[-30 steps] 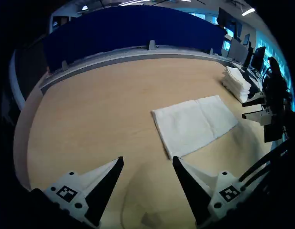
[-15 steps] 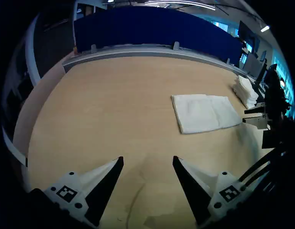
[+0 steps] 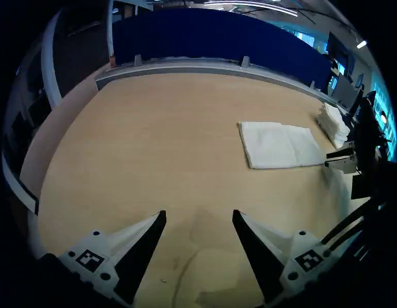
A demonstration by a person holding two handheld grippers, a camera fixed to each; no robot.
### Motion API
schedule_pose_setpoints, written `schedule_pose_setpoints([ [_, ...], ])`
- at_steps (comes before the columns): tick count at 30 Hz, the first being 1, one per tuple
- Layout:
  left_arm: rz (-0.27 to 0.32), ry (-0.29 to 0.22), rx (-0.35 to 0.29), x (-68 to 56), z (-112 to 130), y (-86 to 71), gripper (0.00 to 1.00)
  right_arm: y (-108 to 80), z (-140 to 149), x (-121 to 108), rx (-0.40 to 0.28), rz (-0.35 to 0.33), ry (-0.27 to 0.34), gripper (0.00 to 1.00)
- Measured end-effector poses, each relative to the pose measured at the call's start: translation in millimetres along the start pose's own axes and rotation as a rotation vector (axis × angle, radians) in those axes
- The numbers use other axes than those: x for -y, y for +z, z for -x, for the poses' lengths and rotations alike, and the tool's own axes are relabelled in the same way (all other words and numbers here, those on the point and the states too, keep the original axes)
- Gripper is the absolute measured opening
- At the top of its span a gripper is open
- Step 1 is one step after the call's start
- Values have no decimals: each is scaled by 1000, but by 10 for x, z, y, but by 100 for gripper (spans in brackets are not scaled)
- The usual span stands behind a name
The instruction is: Fold towel
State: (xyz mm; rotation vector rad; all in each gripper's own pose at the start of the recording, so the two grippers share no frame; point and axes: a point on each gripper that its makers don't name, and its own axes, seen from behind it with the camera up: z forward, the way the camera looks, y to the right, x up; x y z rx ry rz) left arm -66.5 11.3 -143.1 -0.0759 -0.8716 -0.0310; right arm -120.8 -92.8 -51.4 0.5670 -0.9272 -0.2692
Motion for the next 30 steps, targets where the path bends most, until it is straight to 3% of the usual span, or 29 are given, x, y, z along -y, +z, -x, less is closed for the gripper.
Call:
schedule_pose_setpoints([
  [8,-4,-16,8,12,95,-45,96,63,59,7,29,-18,-29,42],
  [20,-9,-22,6,40,123,-75,96,65,52,-13,42,-19,-88,8],
  [30,-4,-28,5,45,125,-101,96,-59,-156,-6,3,-17,-95,5],
])
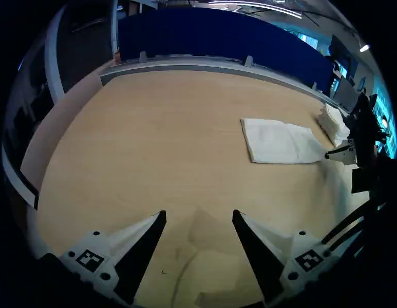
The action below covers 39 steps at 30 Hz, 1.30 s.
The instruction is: Fold towel
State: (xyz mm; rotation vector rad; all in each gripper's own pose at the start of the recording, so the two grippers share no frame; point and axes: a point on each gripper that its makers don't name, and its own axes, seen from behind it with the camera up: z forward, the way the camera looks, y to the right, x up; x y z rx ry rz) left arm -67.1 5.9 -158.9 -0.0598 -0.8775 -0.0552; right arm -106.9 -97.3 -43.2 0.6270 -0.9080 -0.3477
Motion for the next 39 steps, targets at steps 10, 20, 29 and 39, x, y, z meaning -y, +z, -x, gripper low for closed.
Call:
schedule_pose_setpoints([
  [10,8,-18,-18,13,-51,-36,96,-216,-484,26,-67,12,-46,5],
  [20,19,-46,-40,30,-53,-107,96,-330,-1106,231,-137,4,-153,5],
  [29,34,-41,-52,4,-60,-138,95,-271,-1324,378,-138,-8,-204,5],
  [39,48,-92,-77,-2,-98,-198,95,38,-1658,874,-161,-79,-276,5],
])
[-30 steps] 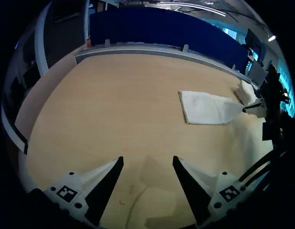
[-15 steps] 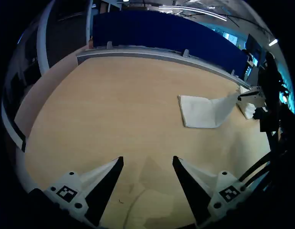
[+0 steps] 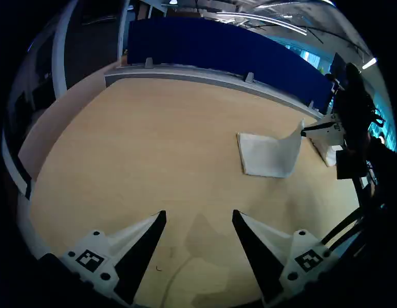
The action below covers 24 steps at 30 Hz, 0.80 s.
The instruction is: Fold towel
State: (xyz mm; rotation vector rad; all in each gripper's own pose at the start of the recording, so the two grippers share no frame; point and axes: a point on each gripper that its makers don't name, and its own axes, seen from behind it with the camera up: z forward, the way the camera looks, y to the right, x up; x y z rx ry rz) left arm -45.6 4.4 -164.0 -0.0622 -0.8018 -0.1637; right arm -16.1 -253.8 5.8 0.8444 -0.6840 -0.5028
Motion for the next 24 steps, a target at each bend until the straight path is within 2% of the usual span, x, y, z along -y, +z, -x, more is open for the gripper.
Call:
schedule_pose_setpoints([
  [5,-6,-36,-19,16,-36,-14,95,315,-85,327,6,-58,-46,5],
  [9,-13,-57,-24,37,-23,-16,95,618,-39,625,22,-106,-79,5],
  [12,-18,-65,-22,57,9,-10,96,827,79,819,45,-140,-79,5],
  [15,-22,-68,-18,73,38,-7,95,970,196,916,72,-156,-61,5],
  [18,-22,-71,-16,82,51,-8,95,1007,216,931,75,-160,-45,5],
  [24,-16,-73,-16,62,55,-12,95,946,185,878,67,-161,-37,9],
])
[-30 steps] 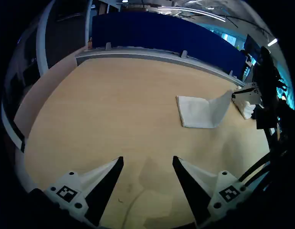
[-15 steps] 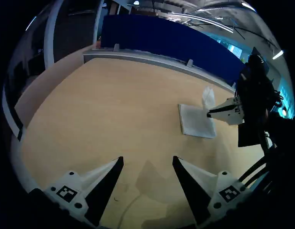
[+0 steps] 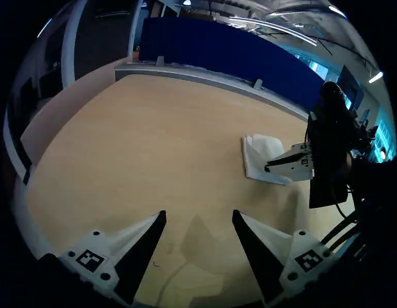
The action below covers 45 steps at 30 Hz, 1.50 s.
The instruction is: Fold towel
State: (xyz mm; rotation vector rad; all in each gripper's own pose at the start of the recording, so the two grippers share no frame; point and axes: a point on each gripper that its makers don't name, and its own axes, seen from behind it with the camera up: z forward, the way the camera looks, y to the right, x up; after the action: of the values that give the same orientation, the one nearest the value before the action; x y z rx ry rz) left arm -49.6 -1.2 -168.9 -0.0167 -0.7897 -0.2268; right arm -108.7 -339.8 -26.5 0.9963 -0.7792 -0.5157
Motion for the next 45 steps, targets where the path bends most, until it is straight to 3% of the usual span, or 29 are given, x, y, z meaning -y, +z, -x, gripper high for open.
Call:
schedule_pose_setpoints([
  [3,1,7,0,-15,-1,-1,95,-38,-32,-14,-16,2,3,14],
  [7,1,14,0,-26,-9,-5,95,-96,-35,-11,-27,1,5,42],
  [9,1,14,0,-31,-15,-11,95,-126,-25,-3,-29,-1,4,51],
  [13,2,12,-1,-35,-20,-15,95,-170,6,-38,-35,17,4,67],
  [17,2,14,0,-37,-14,-16,96,-219,37,-54,-39,29,17,73],
  [21,3,18,0,-46,-8,-18,95,-290,87,-95,-42,54,35,92],
  [30,11,25,-2,-93,-33,-31,95,-470,372,-244,-23,140,105,93],
  [39,18,33,0,-135,-34,-14,95,-537,674,-266,13,160,161,92],
  [45,20,36,3,-147,-22,-17,96,-516,808,-247,29,161,191,87],
])
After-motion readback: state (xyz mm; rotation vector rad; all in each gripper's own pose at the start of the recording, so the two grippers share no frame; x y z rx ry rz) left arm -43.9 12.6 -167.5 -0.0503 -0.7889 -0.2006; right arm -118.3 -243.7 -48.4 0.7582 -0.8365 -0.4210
